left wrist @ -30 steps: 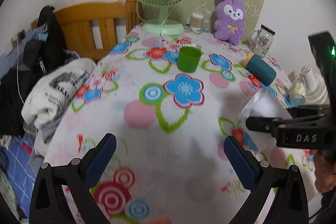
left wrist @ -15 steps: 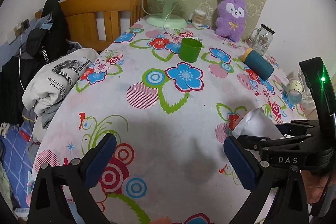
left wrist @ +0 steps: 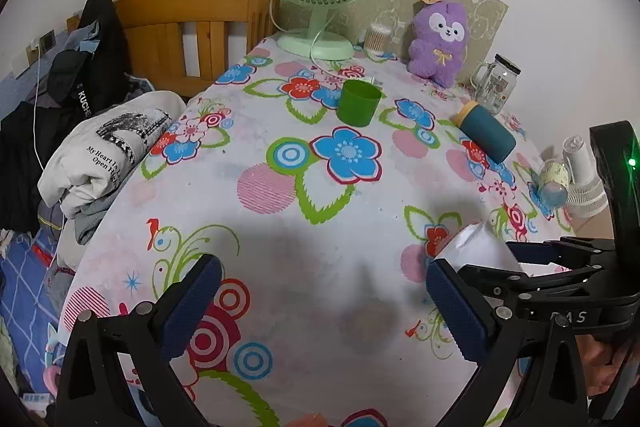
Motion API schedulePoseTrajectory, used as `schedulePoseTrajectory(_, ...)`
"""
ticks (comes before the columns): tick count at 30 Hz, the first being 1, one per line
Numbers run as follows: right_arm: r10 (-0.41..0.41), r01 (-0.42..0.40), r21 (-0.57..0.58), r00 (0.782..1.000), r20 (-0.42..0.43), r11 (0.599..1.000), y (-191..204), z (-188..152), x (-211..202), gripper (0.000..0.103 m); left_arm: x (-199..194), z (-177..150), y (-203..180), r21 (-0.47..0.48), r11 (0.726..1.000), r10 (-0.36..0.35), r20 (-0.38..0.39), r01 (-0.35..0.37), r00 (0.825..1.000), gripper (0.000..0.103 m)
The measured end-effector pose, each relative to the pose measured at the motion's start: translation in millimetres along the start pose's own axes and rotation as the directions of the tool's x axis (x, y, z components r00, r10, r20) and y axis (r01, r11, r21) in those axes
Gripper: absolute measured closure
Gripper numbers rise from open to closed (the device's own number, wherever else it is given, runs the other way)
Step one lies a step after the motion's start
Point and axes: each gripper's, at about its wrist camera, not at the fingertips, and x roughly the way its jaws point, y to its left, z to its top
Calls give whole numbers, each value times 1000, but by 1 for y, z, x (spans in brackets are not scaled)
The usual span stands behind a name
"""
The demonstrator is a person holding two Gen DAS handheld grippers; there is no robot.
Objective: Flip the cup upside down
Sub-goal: 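Carry the cup with the right gripper toward the left gripper while the left gripper grasps it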
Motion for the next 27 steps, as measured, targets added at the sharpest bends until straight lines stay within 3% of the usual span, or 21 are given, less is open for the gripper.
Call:
schedulePoseTrajectory(6, 140, -143, 64, 989, 39, 988, -24, -4, -18, 23, -2, 9, -14, 11, 1000, -15, 5, 15, 1000, 0)
schedulePoseTrajectory(11, 169, -183, 139, 980, 107, 973, -55, -13, -39, 23, 1, 19, -37, 40, 999, -33, 3, 33, 999, 0)
schedulePoseTrajectory(15, 127, -150, 168, 981, 145, 974, -79, -25, -52, 23, 8, 27, -55, 43, 998, -47, -14, 48, 999, 0)
schedulePoseTrajectory(21, -10, -14, 147, 987, 159, 989, -99, -46, -55, 23, 22, 33, -79, 58, 997, -48, -44, 50, 998, 0)
schedulePoseTrajectory(27, -34, 17, 120, 990, 138, 993, -108, -61, -43, 23, 40, 33, -103, 89, 995, -44, -86, 51, 995, 0)
